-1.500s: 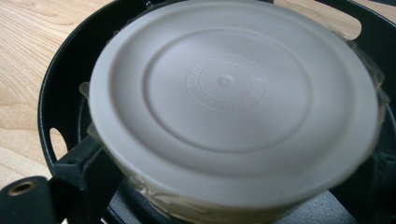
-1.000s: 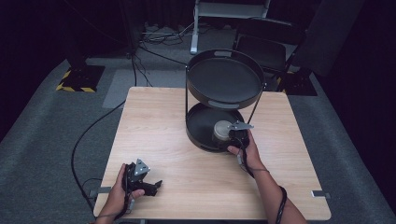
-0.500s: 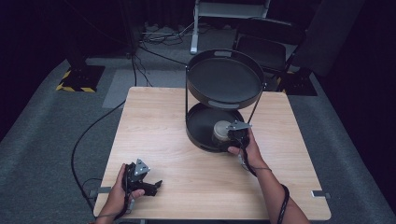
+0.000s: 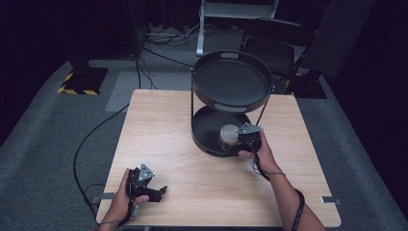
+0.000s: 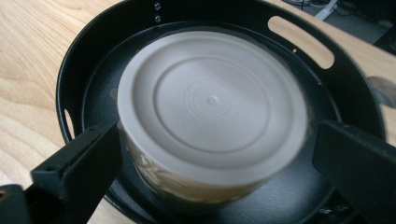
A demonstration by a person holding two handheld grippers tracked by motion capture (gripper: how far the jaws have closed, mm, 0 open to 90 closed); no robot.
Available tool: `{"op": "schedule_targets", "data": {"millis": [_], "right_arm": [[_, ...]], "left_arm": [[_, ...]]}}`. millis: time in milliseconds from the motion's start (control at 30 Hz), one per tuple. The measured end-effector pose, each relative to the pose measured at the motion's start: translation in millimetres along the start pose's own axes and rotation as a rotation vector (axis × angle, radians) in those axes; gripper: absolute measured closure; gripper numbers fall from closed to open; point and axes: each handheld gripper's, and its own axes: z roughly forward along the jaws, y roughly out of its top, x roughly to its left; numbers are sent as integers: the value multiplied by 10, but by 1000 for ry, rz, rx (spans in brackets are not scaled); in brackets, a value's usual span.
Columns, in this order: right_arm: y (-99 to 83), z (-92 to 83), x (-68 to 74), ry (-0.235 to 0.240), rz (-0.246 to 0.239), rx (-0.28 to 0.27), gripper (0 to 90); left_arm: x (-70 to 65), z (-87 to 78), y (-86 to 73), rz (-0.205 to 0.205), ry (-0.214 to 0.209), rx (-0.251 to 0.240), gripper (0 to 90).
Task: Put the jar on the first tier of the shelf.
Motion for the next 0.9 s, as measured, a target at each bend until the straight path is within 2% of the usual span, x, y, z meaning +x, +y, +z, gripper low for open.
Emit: {"op": "schedule_targets", "data": {"millis": [367,600,900], "right_arm": [[11,-198,-9,-6,-64,0,18],[-7,-368,15,-16,-132,0,20],[-100,-622,14,-23,-159,-22,20]], "left_arm": [[0,0,0,0,0,0,0],[-1,0,0,-1,-1,0,0],[-1,1,0,-2,-1,0,0]]}}
